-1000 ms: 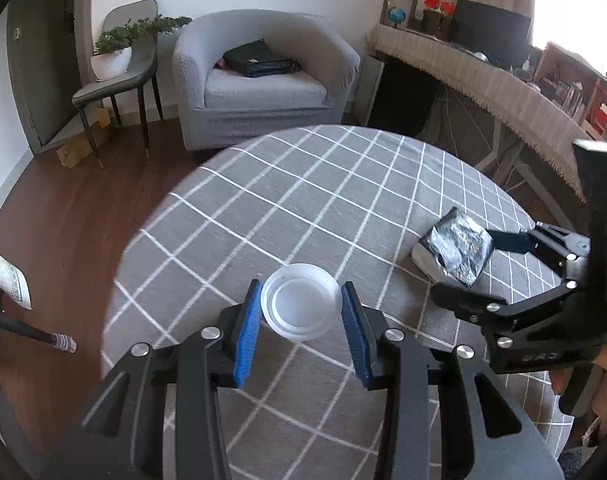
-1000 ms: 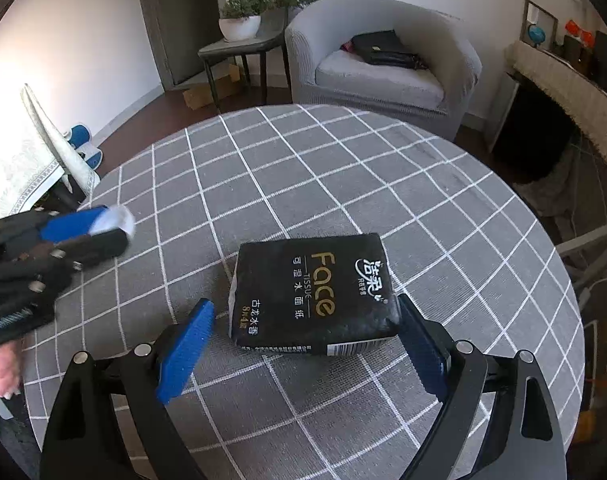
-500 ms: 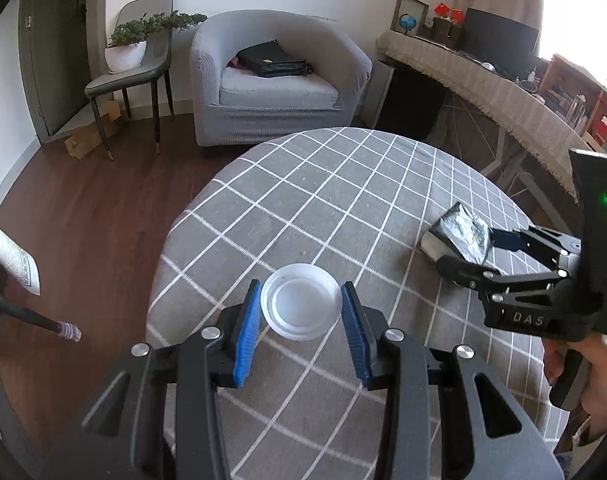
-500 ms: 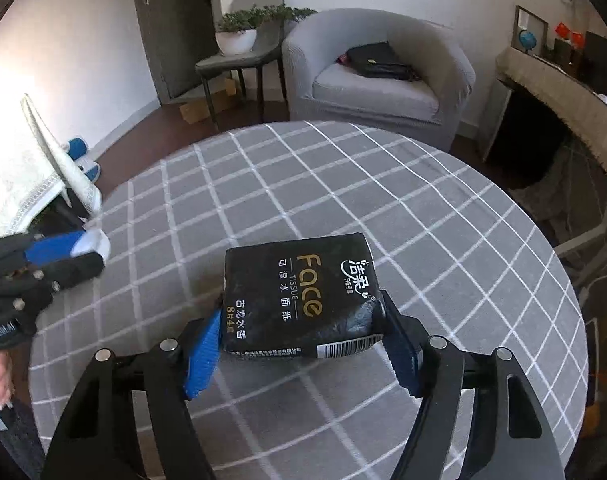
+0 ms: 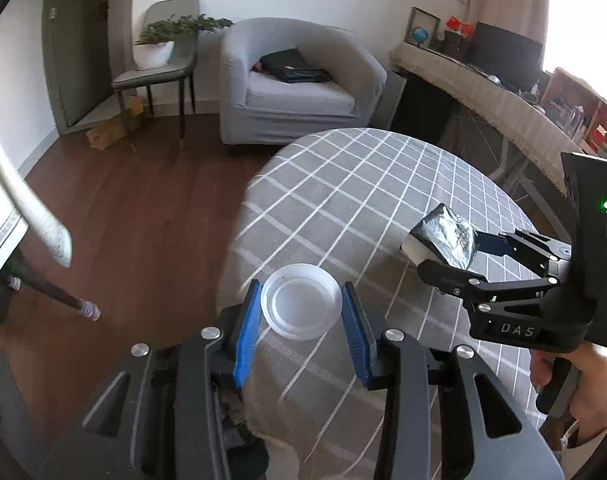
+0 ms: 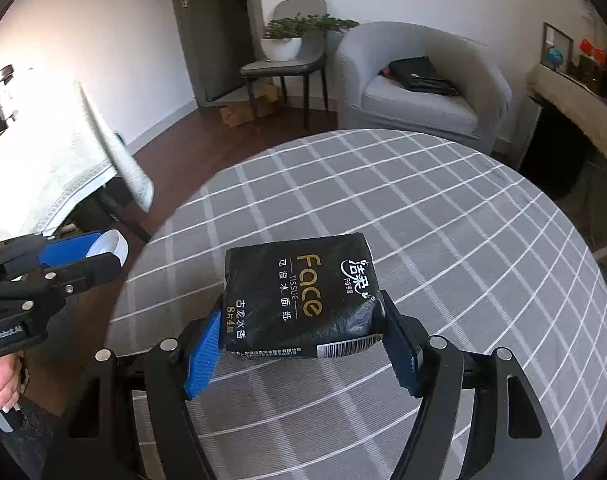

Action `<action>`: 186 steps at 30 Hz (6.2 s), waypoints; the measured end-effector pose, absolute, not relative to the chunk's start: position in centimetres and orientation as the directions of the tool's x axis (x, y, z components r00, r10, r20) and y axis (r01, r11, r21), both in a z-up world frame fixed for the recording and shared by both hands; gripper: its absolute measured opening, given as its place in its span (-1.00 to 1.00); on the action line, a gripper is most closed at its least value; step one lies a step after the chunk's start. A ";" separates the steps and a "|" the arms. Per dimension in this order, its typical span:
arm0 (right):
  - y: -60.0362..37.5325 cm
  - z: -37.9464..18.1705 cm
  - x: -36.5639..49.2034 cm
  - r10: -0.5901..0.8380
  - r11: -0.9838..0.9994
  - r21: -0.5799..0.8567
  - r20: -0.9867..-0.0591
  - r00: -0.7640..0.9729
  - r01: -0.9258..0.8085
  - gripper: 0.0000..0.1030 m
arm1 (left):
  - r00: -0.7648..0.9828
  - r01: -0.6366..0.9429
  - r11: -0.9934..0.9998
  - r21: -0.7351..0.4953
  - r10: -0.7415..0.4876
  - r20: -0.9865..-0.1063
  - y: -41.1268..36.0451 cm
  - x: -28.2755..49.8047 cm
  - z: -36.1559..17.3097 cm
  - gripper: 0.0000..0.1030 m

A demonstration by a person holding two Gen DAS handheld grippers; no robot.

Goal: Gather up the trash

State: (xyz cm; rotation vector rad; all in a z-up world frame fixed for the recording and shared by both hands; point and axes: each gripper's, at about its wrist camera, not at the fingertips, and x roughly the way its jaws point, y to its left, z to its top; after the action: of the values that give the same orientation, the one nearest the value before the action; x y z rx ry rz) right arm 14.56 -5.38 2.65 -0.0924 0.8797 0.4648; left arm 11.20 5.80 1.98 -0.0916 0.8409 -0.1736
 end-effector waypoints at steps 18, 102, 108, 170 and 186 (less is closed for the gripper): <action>6.0 3.4 7.3 0.490 0.802 0.162 -0.729 0.478 -0.575 0.40 | 0.628 -0.036 0.992 -0.117 -0.069 -0.775 15.8 2.5 -0.6 -0.18; 19.7 -9.6 5.3 0.379 0.690 0.146 -0.908 0.182 -0.709 0.48 | 0.718 -0.108 0.984 -0.144 -0.023 -0.696 23.9 -1.3 1.2 -0.65; 18.7 -5.2 5.1 0.455 0.680 0.153 -0.855 0.249 -0.717 0.33 | 0.729 -0.118 0.985 -0.123 0.002 -0.685 23.5 -1.6 2.3 -0.63; -11.1 6.2 -9.3 0.244 0.961 0.049 -0.611 0.753 -0.272 0.91 | 0.803 -0.098 0.995 0.007 0.083 -0.590 14.8 -11.7 2.0 0.87; -11.8 6.4 -9.4 0.257 0.961 0.077 -0.603 0.755 -0.265 0.92 | 0.804 -0.097 0.995 0.006 0.082 -0.589 14.6 -11.8 1.7 0.89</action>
State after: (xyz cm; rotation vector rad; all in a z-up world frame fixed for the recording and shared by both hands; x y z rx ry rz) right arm -9.38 -11.84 6.37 -0.0140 0.6557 0.2846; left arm -11.83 14.61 1.70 -0.0248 0.6291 0.0960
